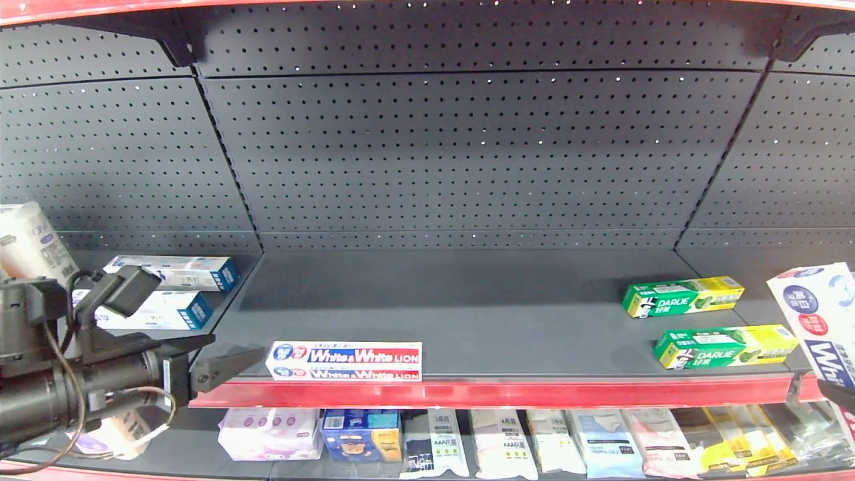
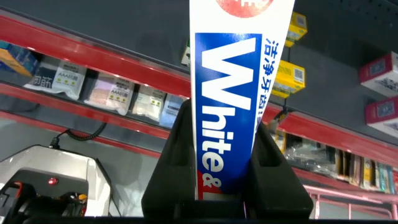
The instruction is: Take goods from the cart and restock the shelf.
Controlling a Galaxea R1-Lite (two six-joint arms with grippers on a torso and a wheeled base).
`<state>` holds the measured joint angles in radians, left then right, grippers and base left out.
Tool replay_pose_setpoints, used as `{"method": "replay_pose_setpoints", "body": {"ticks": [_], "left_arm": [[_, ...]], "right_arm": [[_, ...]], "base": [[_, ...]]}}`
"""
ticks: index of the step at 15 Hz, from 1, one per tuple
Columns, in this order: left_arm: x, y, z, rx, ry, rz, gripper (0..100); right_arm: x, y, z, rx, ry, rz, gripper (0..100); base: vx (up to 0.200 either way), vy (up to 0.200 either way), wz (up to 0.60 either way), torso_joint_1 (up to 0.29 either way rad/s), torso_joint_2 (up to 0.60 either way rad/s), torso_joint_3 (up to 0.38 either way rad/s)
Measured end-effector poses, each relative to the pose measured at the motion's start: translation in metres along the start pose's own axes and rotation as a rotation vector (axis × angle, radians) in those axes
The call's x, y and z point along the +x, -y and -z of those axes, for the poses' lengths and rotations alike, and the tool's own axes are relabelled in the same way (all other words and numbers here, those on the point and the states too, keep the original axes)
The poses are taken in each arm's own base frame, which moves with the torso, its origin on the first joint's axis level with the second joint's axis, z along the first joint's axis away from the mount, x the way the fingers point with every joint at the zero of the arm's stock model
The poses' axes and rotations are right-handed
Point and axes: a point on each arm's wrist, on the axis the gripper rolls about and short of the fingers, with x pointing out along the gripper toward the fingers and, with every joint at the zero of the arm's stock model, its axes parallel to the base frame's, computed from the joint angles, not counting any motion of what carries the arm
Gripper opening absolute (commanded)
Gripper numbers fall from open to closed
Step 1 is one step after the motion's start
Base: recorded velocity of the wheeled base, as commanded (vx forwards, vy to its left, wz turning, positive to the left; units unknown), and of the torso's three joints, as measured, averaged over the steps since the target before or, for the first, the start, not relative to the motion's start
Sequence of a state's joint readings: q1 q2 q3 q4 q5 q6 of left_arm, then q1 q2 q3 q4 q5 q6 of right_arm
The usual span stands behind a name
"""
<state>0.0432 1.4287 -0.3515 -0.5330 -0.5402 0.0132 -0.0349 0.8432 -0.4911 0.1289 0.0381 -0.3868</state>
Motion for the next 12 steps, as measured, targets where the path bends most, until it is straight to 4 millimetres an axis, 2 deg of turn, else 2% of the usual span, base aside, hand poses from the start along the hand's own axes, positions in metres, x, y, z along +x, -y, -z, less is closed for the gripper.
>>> {"method": "replay_pose_setpoints", "body": {"ticks": [8,12], "left_arm": [[-0.07,0.036,0.013,0.109,0.223,-0.037,100],[-0.105,0.06,0.035,0.135,0.26,-0.043,100]], "right_arm": [[0.006,-0.006,-0.003,-0.089,0.029,-0.07,0],[-0.002,-0.006,-0.001,-0.149,0.061,-0.059,0]], "base": [[0.0,0.0,0.0,0.0,0.0,0.0],[0.0,0.0,0.0,0.0,0.0,0.0]]}}
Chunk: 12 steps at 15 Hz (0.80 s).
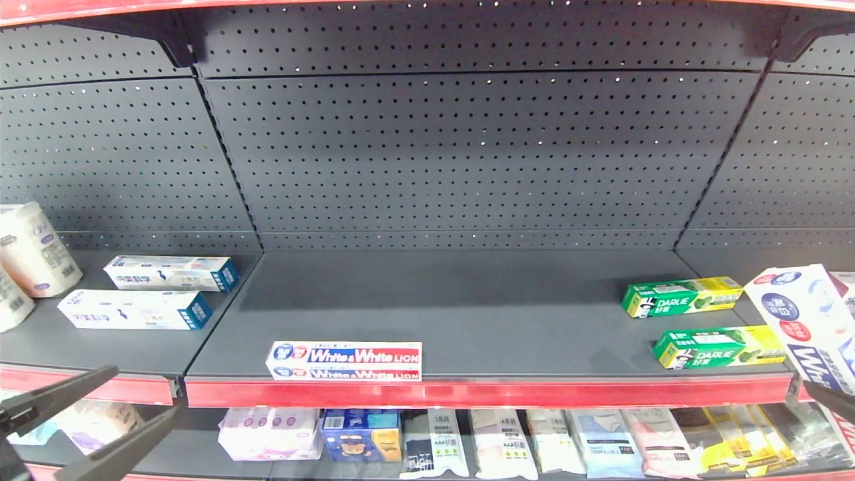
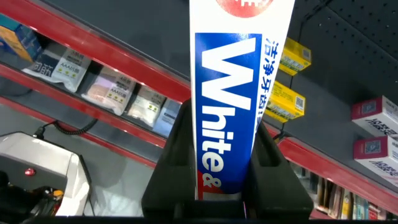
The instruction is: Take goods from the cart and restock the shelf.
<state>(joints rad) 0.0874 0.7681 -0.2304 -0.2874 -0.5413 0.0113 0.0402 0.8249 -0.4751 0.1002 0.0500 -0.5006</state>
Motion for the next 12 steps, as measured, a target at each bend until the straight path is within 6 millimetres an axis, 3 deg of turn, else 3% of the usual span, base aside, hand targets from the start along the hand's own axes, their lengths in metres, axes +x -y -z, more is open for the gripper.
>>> {"method": "replay_pose_setpoints", "body": {"ticks": [7,12], "left_arm": [[-0.051,0.025,0.013,0.086,0.142,-0.26,100],[-0.073,0.038,0.023,0.124,0.171,-0.047,100]], "right_arm": [[-0.006,-0.003,0.005,-0.022,0.021,0.007,0],[-0.002,-0.005,0.001,-0.028,0.051,-0.074,0]], "base": [[0.0,0.0,0.0,0.0,0.0,0.0],[0.0,0.0,0.0,0.0,0.0,0.0]]}}
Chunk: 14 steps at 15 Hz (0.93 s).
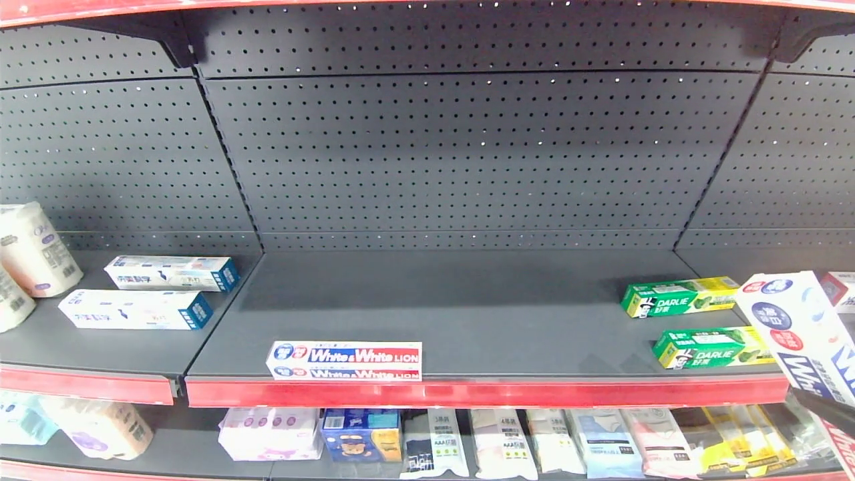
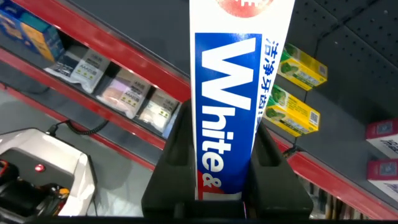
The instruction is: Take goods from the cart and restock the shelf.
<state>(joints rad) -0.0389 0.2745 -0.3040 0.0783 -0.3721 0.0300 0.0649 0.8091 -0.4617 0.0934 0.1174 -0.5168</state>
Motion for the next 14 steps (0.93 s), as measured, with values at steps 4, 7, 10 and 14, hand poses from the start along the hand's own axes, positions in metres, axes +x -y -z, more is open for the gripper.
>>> {"method": "replay_pose_setpoints", "body": {"ticks": [4,7,10,14], "left_arm": [[-0.016,0.0,0.007,0.032,-0.031,-0.084,100],[-0.018,-0.003,0.027,0.049,-0.036,-0.283,100],[-0.018,-0.003,0.036,0.048,-0.028,-0.31,100],[-0.015,-0.006,0.05,0.027,-0.071,-0.408,100]], "right_arm": [[0.006,0.002,-0.004,0.018,-0.005,-0.03,0],[0.011,0.005,-0.009,0.018,0.02,-0.055,0],[0.019,0.01,-0.019,0.0,0.059,-0.059,0],[0.028,0.012,-0.031,-0.018,0.079,-0.099,0]], "base": [[0.0,0.0,0.0,0.0,0.0,0.0],[0.0,0.0,0.0,0.0,0.0,0.0],[0.0,0.0,0.0,0.0,0.0,0.0],[0.0,0.0,0.0,0.0,0.0,0.0]]}}
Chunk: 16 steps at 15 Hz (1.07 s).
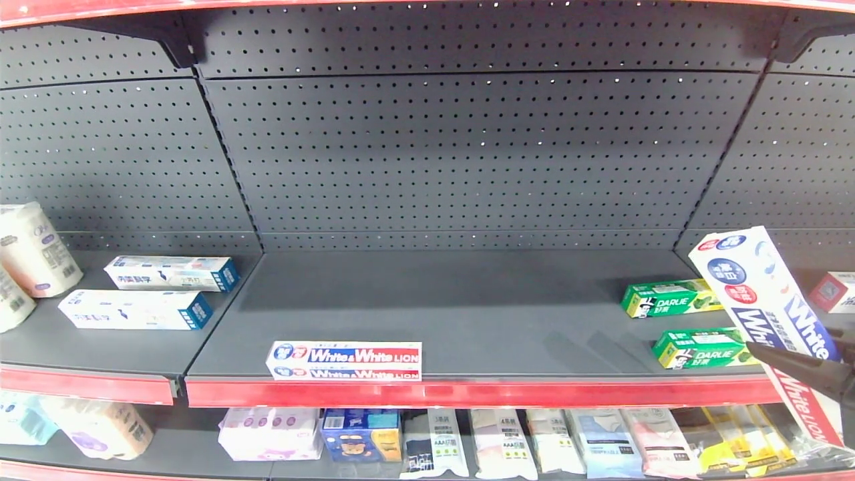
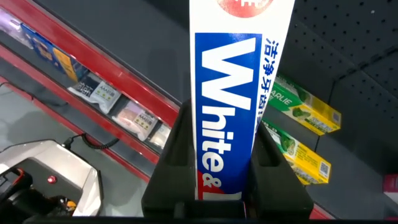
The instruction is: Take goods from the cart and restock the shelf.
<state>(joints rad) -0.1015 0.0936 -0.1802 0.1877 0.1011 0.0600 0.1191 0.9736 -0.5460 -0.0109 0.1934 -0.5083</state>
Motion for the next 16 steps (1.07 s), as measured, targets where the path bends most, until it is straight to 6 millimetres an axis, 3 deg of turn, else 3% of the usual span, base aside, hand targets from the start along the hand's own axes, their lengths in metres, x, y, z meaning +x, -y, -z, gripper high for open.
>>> {"method": "replay_pose_setpoints", "body": {"ticks": [4,12,16], "left_arm": [[0.003,0.004,0.016,-0.016,-0.047,-0.115,100],[0.006,0.006,0.022,-0.045,0.15,-0.027,100],[0.008,0.006,0.026,-0.064,0.148,-0.033,100]], "right_arm": [[0.001,0.0,0.0,0.009,-0.005,0.0,0],[0.008,-0.002,-0.008,-0.023,0.016,-0.054,0],[0.021,-0.002,-0.014,-0.037,0.043,-0.072,0]], "base": [[0.0,0.0,0.0,0.0,0.0,0.0],[0.0,0.0,0.0,0.0,0.0,0.0],[0.0,0.0,0.0,0.0,0.0,0.0]]}}
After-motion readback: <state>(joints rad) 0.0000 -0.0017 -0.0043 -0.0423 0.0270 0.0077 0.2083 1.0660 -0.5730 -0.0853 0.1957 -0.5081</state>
